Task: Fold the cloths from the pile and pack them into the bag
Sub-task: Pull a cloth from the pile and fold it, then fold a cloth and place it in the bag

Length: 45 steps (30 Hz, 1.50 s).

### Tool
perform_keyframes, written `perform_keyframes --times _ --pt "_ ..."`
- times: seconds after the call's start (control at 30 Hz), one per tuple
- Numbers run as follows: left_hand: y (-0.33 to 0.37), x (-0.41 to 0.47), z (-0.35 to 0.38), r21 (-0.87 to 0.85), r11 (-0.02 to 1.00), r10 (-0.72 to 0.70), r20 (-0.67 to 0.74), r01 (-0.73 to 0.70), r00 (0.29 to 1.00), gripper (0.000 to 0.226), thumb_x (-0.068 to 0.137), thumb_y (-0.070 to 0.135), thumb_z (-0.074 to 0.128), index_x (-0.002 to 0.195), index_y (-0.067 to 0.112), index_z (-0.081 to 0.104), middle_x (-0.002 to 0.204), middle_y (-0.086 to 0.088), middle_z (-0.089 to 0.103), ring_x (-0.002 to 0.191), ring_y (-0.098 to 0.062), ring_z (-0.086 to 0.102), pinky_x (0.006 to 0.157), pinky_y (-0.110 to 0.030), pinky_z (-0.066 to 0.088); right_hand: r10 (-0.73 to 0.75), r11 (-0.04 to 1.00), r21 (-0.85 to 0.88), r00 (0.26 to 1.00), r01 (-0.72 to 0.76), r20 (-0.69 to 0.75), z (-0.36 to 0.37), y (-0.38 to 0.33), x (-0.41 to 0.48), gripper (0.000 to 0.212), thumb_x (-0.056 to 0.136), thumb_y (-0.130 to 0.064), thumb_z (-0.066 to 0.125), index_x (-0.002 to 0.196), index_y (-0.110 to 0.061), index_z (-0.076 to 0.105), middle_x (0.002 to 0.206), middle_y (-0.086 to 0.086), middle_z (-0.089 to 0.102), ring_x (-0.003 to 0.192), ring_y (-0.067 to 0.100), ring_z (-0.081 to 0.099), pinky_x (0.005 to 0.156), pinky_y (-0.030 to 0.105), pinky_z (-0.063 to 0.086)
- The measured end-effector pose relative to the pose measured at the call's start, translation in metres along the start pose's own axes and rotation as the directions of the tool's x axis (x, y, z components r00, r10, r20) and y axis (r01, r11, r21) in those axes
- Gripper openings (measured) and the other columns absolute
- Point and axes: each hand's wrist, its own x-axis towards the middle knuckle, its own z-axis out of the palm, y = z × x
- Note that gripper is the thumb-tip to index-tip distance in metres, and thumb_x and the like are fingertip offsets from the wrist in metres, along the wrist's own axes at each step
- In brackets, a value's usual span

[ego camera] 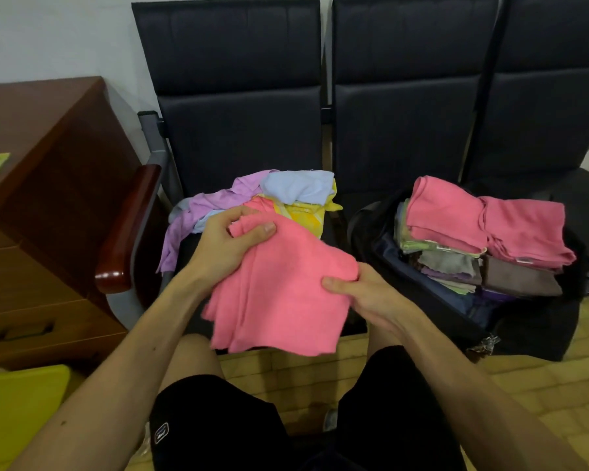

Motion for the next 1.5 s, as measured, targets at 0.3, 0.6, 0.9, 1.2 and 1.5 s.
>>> perform_keyframes --times 0.3,0.6,0.9,1.2,1.5 --pt "-0.011 0.008 0.049 -0.741 0.468 -0.402 0.307 0.482 0.863 0.039 0.088 0.047 0.058 0.1 0.017 0.081 0.115 -0.007 0.073 0.1 -0.022 0.072 0.078 -0.037 0.061 -0.074 0.954 0.28 0.989 0.109 -0.131 -0.008 -0.053 -0.02 0.04 0.081 -0.023 0.067 0.119 -0.011 0.063 0.104 0.009 0.075 0.091 0.023 0.073 0.072 0.036 0.06" --pt "-0.025 0.037 0.136 -0.217 0.749 -0.405 0.598 0.626 0.692 0.04 0.085 0.016 0.074 0.123 0.016 0.063 0.115 -0.007 0.073 0.111 -0.024 0.068 0.091 -0.04 0.058 0.016 0.969 0.229 0.908 0.089 -0.42 -0.103 -0.041 -0.032 0.036 0.091 -0.028 0.066 0.122 -0.01 0.063 0.11 0.012 0.074 0.103 0.028 0.07 0.084 0.036 0.056" --pt "-0.043 0.117 0.25 0.049 0.881 -0.4 0.61 0.47 0.685 0.049 0.093 0.019 0.068 0.139 0.016 0.053 0.128 -0.005 0.066 0.117 -0.019 0.064 0.103 -0.042 0.05 -0.073 0.997 -0.044 0.768 0.059 -0.636 -0.228 -0.027 -0.009 0.038 0.094 -0.014 0.065 0.13 -0.013 0.056 0.12 0.005 0.068 0.108 0.02 0.065 0.092 0.033 0.053" --pt "-0.052 0.237 0.346 0.051 0.948 -0.281 0.598 0.314 0.751 0.054 0.096 0.013 0.063 0.146 0.017 0.042 0.13 0.0 0.06 0.119 -0.016 0.059 0.106 -0.036 0.047 -0.2 0.966 -0.257 0.716 0.03 -0.669 -0.351 -0.094 0.068 0.048 0.092 -0.022 0.069 0.135 -0.013 0.053 0.124 0.001 0.064 0.114 0.018 0.061 0.1 0.037 0.048" --pt "-0.096 0.265 0.369 0.162 0.94 -0.335 0.611 0.301 0.717 0.061 0.096 0.01 0.062 0.15 0.023 0.036 0.139 -0.001 0.055 0.126 -0.017 0.054 0.113 -0.043 0.041 -0.185 0.926 -0.35 0.64 -0.14 -0.746 -0.39 -0.069 0.1 0.044 0.094 -0.012 0.064 0.135 -0.013 0.049 0.121 0.0 0.057 0.11 0.017 0.055 0.093 0.03 0.045"
